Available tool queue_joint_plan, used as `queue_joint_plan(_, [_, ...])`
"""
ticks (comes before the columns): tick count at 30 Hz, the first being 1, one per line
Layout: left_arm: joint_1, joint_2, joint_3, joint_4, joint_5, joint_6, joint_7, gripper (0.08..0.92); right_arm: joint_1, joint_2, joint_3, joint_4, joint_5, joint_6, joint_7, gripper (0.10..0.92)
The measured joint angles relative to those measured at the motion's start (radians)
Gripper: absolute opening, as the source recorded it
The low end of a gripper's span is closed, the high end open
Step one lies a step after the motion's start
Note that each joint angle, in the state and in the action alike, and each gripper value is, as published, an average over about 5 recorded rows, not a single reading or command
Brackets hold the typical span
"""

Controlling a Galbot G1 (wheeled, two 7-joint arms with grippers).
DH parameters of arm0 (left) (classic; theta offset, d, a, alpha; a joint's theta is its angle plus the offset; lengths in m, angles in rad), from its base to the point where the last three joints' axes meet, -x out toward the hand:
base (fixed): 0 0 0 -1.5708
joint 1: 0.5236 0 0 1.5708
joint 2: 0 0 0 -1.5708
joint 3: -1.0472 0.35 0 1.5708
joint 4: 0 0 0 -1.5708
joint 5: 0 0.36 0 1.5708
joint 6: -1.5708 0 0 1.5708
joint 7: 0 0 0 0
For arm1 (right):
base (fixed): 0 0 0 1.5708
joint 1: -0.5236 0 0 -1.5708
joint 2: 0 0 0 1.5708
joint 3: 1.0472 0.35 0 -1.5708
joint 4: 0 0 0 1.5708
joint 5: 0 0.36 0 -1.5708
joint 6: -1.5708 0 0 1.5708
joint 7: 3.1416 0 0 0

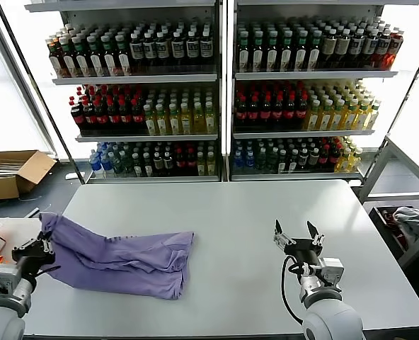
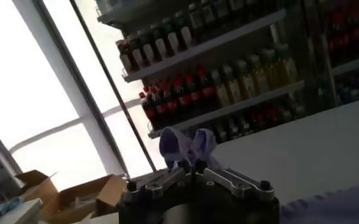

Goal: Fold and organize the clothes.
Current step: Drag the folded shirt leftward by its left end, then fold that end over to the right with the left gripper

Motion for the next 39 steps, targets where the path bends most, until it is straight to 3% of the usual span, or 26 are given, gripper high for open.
queue_joint_plan(7, [-0.007, -0.053, 0.193, -0.04, 0.046, 0.032, -0.003, 0.088, -0.035, 0.026, 0.008, 0.037, -0.026, -0.004, 0.004, 0.823])
queue_joint_plan(19, [-0.088, -0.069, 0.433, -0.044, 0.031, 0.096, -0.022, 0.088, -0.112, 0.063, 0.004, 0.089, -0.074, 0.004, 0.005, 0.823])
queue_joint_plan(39, [-0.227, -0.116, 0.596, 0.046, 0.006, 0.104, -0.026, 0.104, -0.186, 0.108, -0.011, 0.106, -0.129, 0.028, 0.004, 0.823])
